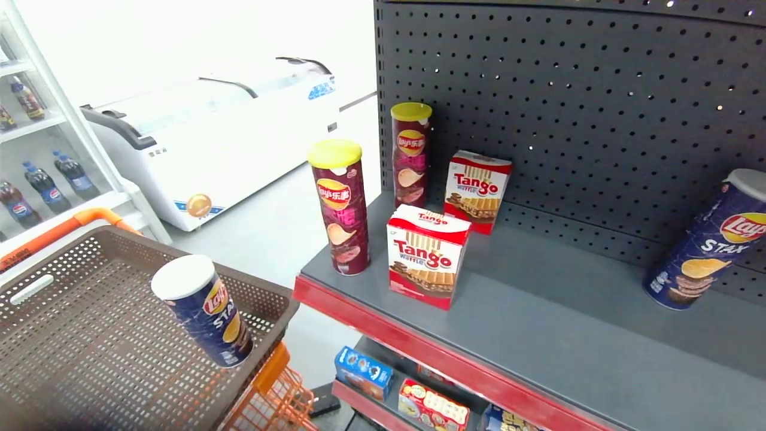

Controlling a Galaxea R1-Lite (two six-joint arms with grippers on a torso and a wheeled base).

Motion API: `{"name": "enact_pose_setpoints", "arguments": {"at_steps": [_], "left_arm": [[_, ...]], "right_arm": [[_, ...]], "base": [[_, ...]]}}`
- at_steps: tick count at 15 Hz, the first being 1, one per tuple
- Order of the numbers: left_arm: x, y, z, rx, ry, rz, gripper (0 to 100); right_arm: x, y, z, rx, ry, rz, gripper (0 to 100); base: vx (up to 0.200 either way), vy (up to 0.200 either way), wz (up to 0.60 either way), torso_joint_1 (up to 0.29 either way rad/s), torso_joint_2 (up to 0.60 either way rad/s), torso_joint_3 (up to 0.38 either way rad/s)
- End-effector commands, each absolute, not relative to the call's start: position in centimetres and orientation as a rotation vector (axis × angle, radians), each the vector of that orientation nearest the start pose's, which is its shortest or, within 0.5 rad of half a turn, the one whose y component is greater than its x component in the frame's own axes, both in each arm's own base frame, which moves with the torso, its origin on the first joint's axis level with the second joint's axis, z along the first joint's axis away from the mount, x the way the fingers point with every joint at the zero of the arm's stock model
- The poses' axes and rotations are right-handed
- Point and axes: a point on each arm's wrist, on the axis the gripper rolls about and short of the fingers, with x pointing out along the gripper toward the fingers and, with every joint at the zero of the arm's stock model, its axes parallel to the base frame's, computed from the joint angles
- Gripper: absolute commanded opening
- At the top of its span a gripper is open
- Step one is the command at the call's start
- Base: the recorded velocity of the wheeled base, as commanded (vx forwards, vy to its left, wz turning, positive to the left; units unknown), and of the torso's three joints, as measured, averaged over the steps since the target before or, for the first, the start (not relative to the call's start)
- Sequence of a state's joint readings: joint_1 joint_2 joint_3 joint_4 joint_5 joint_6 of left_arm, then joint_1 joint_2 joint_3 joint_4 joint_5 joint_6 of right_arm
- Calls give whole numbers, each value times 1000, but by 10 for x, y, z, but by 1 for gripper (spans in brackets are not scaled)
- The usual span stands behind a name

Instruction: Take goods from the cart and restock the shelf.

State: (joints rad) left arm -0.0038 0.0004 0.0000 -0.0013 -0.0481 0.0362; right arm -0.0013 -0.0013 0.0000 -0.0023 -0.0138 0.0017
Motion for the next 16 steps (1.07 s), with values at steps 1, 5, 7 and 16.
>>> {"name": "enact_pose_setpoints", "arguments": {"at_steps": [1,5,7,16], "left_arm": [[-23,-1,76,37,-2,-52,100],[-14,0,136,39,54,16,100],[11,1,151,44,185,67,100],[102,7,113,100,383,9,100]], "right_arm": [[-23,0,76,2,-3,-15,100],[-23,0,76,2,-3,-15,100],[-23,0,76,2,-3,-15,100],[-23,0,76,2,-3,-15,100]], "base": [[0,0,0,0,0,0],[0,0,0,0,0,0],[0,0,0,0,0,0],[0,0,0,0,0,0]]}}
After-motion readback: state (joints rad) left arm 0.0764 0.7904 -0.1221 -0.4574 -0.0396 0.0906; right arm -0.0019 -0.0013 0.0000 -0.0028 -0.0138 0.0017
